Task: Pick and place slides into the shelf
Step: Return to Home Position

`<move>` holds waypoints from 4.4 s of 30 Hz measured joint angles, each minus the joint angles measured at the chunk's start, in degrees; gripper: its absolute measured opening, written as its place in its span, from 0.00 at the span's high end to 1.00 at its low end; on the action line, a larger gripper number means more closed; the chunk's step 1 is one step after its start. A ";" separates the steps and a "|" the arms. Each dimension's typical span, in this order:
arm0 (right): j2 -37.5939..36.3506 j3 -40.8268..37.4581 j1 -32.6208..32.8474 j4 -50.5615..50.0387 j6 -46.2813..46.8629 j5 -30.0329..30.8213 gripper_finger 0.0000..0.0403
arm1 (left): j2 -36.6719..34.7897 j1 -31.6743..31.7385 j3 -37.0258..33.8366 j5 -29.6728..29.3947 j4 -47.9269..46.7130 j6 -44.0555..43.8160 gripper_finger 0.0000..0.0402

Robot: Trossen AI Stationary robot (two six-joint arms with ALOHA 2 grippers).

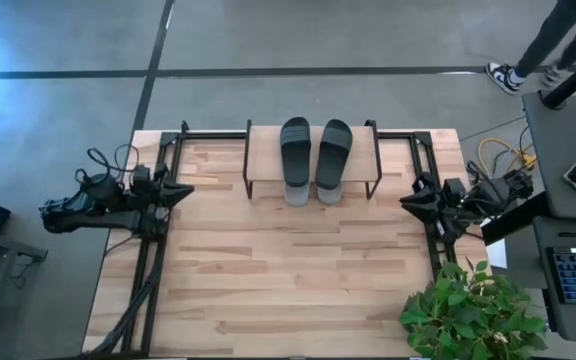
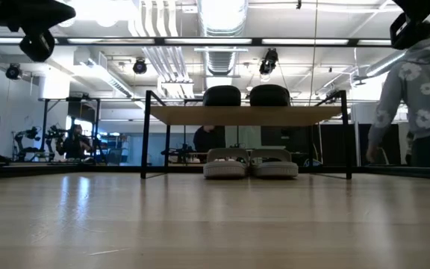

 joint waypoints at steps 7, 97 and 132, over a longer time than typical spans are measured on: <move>0.00 -3.85 0.00 3.56 -0.22 0.09 0.83 | -0.35 -0.02 -0.99 -0.68 -1.09 0.40 1.00; 0.90 -15.60 -0.02 15.34 0.46 1.76 0.83 | 0.21 0.02 -5.09 -9.86 -6.58 -1.02 1.00; 0.90 -15.58 -0.02 15.36 0.46 1.74 0.83 | 0.20 0.02 -5.09 -9.84 -6.23 -1.03 1.00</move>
